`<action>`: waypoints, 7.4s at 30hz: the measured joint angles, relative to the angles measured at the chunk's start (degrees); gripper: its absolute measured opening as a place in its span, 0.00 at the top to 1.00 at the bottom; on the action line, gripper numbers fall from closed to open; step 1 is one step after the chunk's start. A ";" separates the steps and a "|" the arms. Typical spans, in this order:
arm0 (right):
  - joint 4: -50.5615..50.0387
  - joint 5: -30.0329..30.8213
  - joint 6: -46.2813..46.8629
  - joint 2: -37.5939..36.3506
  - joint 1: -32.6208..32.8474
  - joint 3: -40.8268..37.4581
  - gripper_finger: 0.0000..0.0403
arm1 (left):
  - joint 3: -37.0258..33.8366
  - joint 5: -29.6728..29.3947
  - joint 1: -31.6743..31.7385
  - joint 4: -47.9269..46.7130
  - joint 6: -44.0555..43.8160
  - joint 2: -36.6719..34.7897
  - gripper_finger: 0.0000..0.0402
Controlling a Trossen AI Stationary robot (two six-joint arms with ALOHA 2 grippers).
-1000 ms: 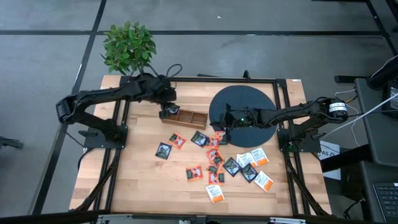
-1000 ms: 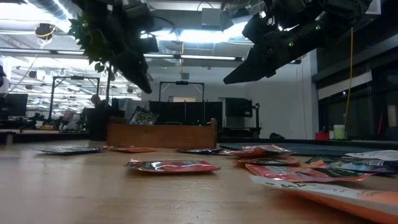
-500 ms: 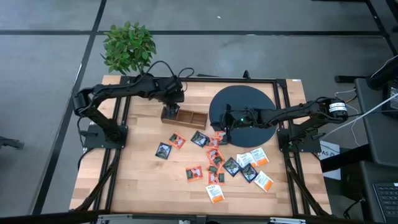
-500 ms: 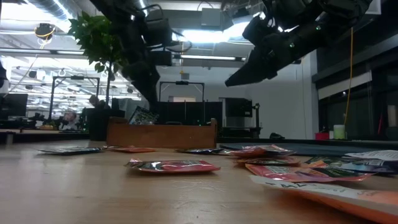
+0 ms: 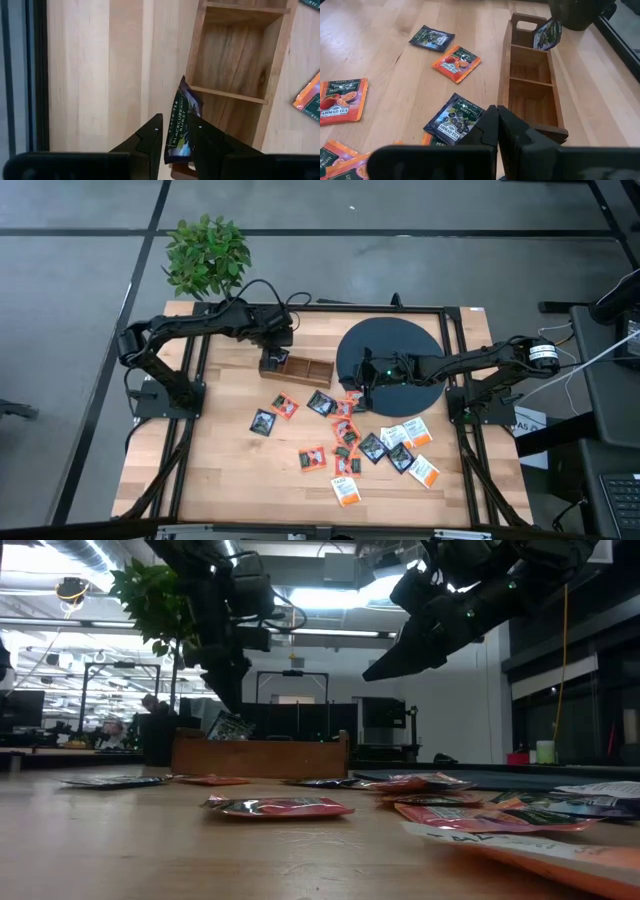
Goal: Pick & Place Tea
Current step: Put the dark blue tea bag into the left section of the wooden organizer
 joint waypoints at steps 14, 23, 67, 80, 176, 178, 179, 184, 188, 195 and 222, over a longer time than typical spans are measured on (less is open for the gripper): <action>0.00 0.00 -0.63 0.02 0.00 0.00 0.98 | 0.00 -0.32 0.00 0.02 0.85 0.00 0.78; 0.00 0.00 -0.65 0.02 0.00 0.00 0.98 | 0.00 -0.98 0.00 -0.09 0.85 0.22 0.79; -0.26 0.00 -0.91 0.02 -0.02 0.00 0.98 | -0.02 -0.92 0.13 -3.15 5.42 3.04 0.93; -0.26 0.00 -0.91 0.00 -0.01 0.00 0.98 | -0.02 -0.91 0.13 -3.34 4.84 3.04 0.99; -2.84 0.00 -0.94 0.00 -0.01 -0.03 0.98 | -11.31 8.23 2.99 7.85 1.57 -14.02 1.00; -2.81 0.02 -0.96 0.00 -0.01 -0.03 0.98 | -12.57 8.13 3.73 8.33 1.39 -14.96 1.00; -2.64 0.03 -0.98 0.01 -0.01 -0.03 0.98 | -12.71 8.27 4.01 8.30 1.41 -15.48 1.00; -1.40 0.04 -1.02 0.02 0.00 -0.03 0.98 | -12.72 9.23 4.11 7.75 3.40 -16.48 1.00; -0.98 0.08 -0.98 0.02 -0.02 -0.03 0.98 | -12.72 11.12 4.11 7.84 5.65 -16.18 1.00; -1.03 0.09 -0.96 0.01 -0.02 -0.03 0.98 | -12.72 11.22 4.11 7.61 8.52 -14.83 1.00; -1.09 0.11 -0.96 0.02 -0.02 -0.03 0.98 | -15.14 9.27 4.49 12.15 14.03 -10.93 1.00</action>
